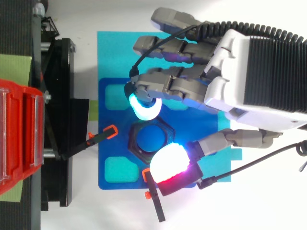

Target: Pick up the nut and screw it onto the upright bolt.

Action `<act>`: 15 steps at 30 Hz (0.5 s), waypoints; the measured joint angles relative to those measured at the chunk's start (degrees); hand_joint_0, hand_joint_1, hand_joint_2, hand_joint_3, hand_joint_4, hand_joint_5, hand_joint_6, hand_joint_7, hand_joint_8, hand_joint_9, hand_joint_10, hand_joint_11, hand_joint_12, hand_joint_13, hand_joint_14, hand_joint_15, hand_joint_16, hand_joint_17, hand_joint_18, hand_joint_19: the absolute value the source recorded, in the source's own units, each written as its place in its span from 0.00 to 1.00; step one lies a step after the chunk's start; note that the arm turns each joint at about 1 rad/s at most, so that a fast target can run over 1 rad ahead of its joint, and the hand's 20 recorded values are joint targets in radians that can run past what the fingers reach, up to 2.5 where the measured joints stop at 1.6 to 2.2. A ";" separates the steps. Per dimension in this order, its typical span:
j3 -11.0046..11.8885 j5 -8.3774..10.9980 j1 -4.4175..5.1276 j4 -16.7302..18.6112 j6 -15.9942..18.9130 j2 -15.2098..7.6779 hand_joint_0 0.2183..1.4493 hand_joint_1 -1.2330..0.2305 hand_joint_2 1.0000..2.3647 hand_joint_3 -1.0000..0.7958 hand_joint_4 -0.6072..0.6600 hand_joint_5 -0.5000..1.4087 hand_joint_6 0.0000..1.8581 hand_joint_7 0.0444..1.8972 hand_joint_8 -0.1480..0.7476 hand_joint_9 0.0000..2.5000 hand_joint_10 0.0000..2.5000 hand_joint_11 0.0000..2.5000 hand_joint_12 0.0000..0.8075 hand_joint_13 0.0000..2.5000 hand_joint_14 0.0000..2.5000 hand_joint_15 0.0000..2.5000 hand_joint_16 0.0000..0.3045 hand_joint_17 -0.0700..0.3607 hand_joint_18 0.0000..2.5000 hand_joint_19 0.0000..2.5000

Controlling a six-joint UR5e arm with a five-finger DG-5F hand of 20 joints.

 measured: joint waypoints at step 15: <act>0.25 -0.44 -0.66 0.05 0.00 0.03 0.25 0.61 0.00 0.28 0.50 0.31 0.31 0.67 0.35 0.63 0.00 0.00 0.21 0.36 0.00 0.00 0.06 0.26 0.28 0.01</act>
